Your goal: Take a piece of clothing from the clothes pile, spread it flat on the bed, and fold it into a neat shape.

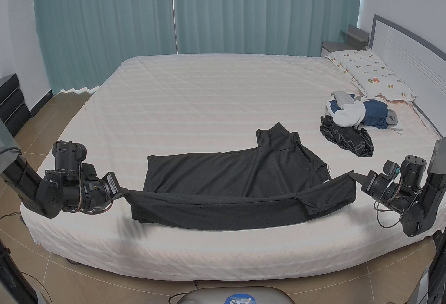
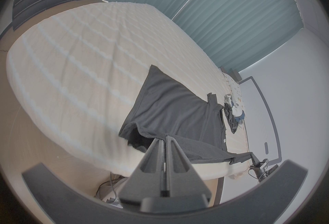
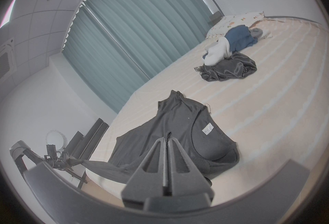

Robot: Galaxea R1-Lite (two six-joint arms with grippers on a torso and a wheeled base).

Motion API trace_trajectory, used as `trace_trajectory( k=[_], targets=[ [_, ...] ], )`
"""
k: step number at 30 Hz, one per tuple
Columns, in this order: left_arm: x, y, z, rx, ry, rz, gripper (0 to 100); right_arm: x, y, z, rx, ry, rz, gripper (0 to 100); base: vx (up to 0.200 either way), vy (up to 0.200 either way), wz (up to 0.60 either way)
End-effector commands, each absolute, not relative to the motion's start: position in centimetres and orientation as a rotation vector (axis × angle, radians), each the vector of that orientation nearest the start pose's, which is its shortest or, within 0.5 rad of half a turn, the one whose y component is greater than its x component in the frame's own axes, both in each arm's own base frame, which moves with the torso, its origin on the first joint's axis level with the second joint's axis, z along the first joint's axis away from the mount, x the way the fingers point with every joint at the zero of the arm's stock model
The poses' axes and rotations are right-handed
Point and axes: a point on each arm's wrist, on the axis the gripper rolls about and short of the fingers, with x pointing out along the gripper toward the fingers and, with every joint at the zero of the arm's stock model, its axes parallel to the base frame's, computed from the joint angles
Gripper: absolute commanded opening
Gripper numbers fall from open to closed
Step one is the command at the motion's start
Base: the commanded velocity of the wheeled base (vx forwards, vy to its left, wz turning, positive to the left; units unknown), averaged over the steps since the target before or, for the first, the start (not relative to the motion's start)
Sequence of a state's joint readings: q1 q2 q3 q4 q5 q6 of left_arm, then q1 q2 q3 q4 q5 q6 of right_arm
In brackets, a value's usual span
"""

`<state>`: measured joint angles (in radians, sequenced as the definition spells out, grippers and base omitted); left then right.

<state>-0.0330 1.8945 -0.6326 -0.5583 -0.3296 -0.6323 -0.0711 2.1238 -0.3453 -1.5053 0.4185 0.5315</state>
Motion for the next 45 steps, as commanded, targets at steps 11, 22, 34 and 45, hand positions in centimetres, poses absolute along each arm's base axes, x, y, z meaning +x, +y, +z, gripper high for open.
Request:
trace_trajectory(
  k=[11,22,34,45],
  targets=[
    [25.7,-1.6,6.9,-0.691,0.862,-0.095,0,26.0,-1.1,4.5,0.598,0.384,0.272,0,0.0,0.0,0.0],
    [29.0,-1.4,5.9,-0.693,0.858,-0.082,0,28.6,-1.3,2.9,0.596,0.386,0.283,0,0.0,0.0,0.0],
    [34.4,-0.8,2.0,-0.676,0.868,0.002,0,33.3,-1.4,-0.4,0.604,0.425,0.279,0,0.0,0.0,0.0],
    [37.6,-1.9,-0.4,-0.649,0.873,-0.001,0,36.4,-1.2,-2.6,0.61,0.467,0.274,0,0.0,0.0,0.0]
  ],
)
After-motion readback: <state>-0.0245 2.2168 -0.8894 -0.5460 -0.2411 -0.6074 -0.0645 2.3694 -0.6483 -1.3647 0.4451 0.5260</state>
